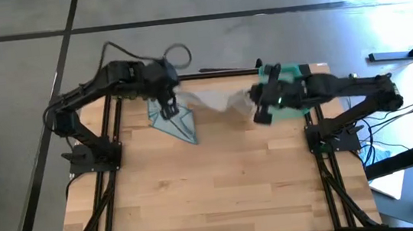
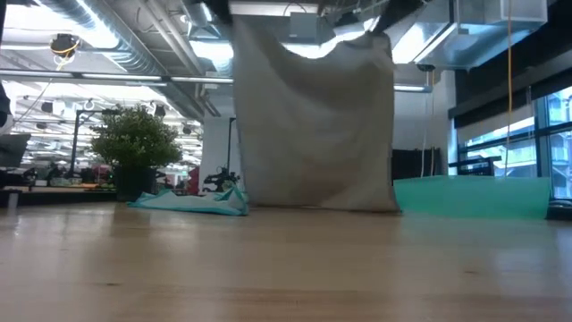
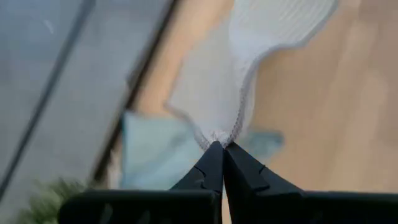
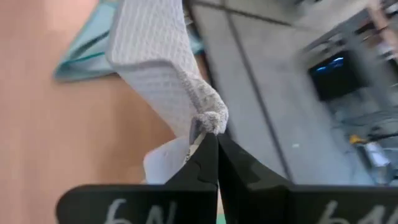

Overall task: Roll microfiber towels into tight, uniform cylinder then place into a basket
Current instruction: Fold the gray towel

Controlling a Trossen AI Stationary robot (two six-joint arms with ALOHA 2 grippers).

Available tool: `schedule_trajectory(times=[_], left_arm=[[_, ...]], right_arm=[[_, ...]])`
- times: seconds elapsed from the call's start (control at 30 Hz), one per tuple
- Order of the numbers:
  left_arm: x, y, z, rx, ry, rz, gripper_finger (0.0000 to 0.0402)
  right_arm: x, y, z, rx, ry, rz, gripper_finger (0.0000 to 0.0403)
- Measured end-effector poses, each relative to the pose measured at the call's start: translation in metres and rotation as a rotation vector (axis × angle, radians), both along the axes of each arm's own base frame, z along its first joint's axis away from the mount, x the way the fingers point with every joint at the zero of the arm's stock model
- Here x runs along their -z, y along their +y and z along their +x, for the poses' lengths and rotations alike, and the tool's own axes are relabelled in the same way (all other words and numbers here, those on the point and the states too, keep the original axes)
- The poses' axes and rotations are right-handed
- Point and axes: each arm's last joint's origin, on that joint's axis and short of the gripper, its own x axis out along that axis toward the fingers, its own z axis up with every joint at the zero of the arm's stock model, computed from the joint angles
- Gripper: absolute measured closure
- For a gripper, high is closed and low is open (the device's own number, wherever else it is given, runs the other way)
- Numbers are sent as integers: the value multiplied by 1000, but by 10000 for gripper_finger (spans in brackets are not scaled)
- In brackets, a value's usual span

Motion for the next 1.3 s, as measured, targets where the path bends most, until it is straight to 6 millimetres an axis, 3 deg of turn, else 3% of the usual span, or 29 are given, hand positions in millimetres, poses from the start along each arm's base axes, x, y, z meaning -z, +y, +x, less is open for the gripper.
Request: schedule_trajectory(times=[0.23,0.47,0.7,0.83,1.07,1.3], left_arm=[[40,-33,9,3,138,-137,401],[96,-66,18,86,254,-247,401],[123,-76,18,79,302,-253,401],[122,-67,22,87,264,-225,401],[122,-31,38,24,128,-165,401],[146,0,64,5,102,-131,401]], right_arm=[[46,35,1,-44,43,147,403],[88,70,3,-139,-19,366,403],[123,96,-5,-137,-71,514,403],[132,96,-10,-36,-75,517,403],[139,82,-19,167,-42,444,403],[164,64,-27,327,-44,398,403]])
